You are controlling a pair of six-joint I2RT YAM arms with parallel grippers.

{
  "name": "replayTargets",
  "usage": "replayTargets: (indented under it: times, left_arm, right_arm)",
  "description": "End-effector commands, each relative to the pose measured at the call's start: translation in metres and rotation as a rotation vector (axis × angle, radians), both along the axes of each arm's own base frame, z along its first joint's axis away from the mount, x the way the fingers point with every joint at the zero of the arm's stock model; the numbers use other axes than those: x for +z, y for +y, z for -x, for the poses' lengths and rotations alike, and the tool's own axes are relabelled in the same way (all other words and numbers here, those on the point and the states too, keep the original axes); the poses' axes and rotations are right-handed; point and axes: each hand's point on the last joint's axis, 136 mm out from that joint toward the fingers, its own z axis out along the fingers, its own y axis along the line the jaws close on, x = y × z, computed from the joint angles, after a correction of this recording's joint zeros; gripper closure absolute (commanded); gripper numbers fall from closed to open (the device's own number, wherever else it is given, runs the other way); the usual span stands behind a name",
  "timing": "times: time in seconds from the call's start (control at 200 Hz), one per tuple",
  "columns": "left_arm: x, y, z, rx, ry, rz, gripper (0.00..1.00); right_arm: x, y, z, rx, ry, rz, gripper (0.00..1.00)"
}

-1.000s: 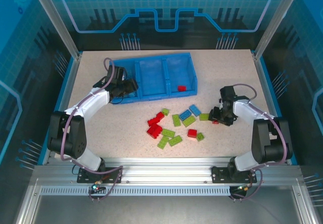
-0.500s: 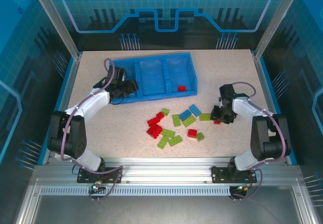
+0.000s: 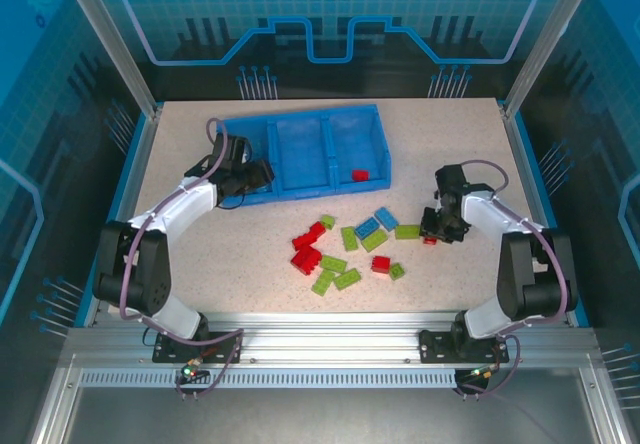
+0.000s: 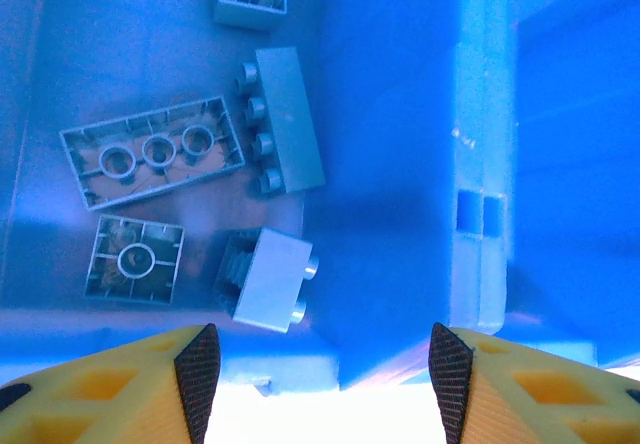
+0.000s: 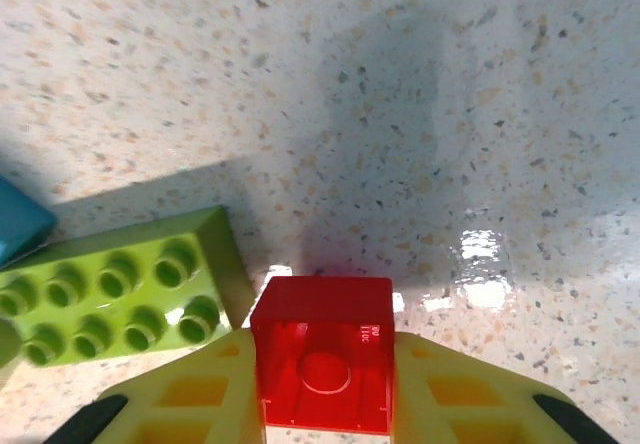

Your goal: Sort the legos into containers by color

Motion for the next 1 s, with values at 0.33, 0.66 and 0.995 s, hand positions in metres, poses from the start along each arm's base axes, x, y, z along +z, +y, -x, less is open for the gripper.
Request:
replayTargets:
  times: [0.33,0.66,0.995]
  left_arm:
    - [0.007,-0.015,0.027,-0.03,-0.021,0.008,0.39]
    - [-0.039,-0.048,0.077,-0.097,0.096,-0.006,0.38]
    - [-0.056,-0.085,0.112,-0.155,0.129,-0.026,0.34]
  right_arm:
    - [0.111,0.095,-0.068,0.196,-0.322,-0.282,0.7]
    - [0.122,0.149,-0.134,0.266,-0.405,-0.326,0.7]
    - [0.096,0.173,-0.195,0.258,-0.341,-0.232,0.67]
